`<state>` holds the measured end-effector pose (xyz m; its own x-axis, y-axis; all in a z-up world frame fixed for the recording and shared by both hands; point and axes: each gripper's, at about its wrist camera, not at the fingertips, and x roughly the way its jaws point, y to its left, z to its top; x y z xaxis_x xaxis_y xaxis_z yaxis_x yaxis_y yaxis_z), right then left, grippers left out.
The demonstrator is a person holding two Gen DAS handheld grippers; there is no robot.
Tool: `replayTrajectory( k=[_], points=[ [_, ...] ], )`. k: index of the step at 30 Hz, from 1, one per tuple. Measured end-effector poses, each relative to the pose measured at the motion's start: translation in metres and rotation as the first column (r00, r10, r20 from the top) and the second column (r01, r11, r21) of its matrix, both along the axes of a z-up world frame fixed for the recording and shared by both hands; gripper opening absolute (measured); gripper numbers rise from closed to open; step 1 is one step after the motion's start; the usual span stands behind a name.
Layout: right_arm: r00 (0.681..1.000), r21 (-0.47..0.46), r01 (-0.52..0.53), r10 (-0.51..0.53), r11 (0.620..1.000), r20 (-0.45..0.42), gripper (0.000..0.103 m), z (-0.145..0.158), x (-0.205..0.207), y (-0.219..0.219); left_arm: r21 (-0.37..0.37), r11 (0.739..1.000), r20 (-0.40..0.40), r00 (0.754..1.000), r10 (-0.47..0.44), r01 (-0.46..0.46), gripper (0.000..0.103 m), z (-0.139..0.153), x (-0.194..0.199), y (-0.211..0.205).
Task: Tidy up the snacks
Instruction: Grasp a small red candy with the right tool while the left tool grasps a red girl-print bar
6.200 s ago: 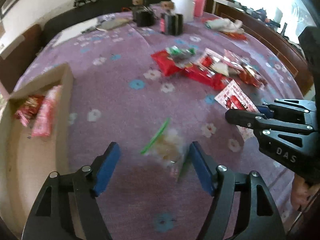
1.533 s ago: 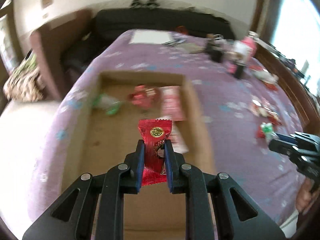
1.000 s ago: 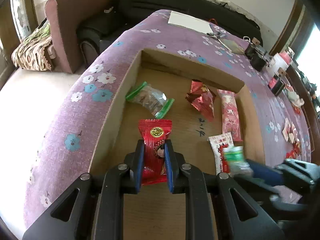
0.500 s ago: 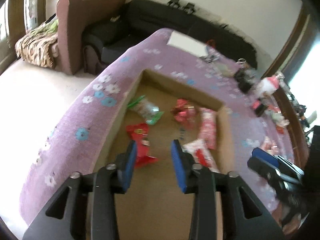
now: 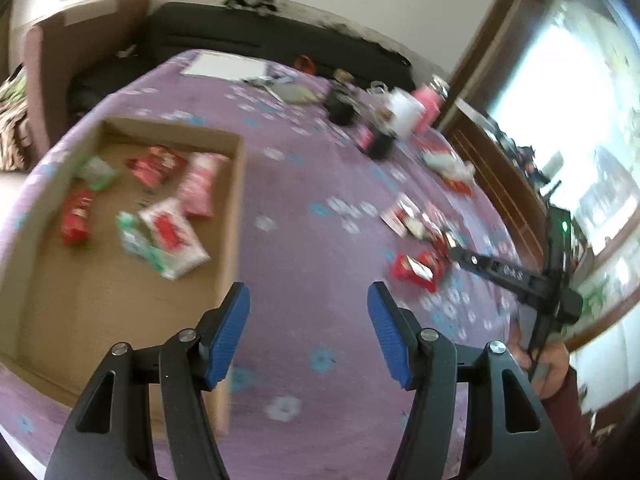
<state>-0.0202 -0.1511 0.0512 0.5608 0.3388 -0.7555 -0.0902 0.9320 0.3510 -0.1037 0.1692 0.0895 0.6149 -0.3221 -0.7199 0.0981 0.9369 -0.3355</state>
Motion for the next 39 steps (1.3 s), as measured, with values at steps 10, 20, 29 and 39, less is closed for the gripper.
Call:
replayTrajectory(
  k=[10, 20, 29, 39],
  points=[
    [1.000, -0.023, 0.020, -0.020, 1.000, -0.001, 0.046, -0.022, 0.003, -0.001, 0.060, 0.998, -0.047, 0.999, -0.012, 0.014, 0.060, -0.014, -0.015, -0.029],
    [0.991, -0.104, -0.132, 0.133, 0.986, -0.004, 0.025, -0.034, -0.003, 0.042, 0.070, 0.997, -0.054, 0.998, 0.021, -0.017, 0.060, -0.016, -0.018, -0.030],
    [0.985, 0.035, -0.169, 0.167, 0.985, 0.053, 0.027, -0.020, -0.009, 0.022, 0.051, 0.998, -0.049, 0.998, 0.040, -0.037, 0.060, -0.015, -0.020, -0.024],
    [0.991, 0.060, -0.134, 0.135, 0.989, -0.001, 0.045, -0.029, 0.001, 0.023, 0.079, 0.996, -0.061, 0.997, -0.036, 0.041, 0.060, -0.024, -0.018, -0.046]
  ],
)
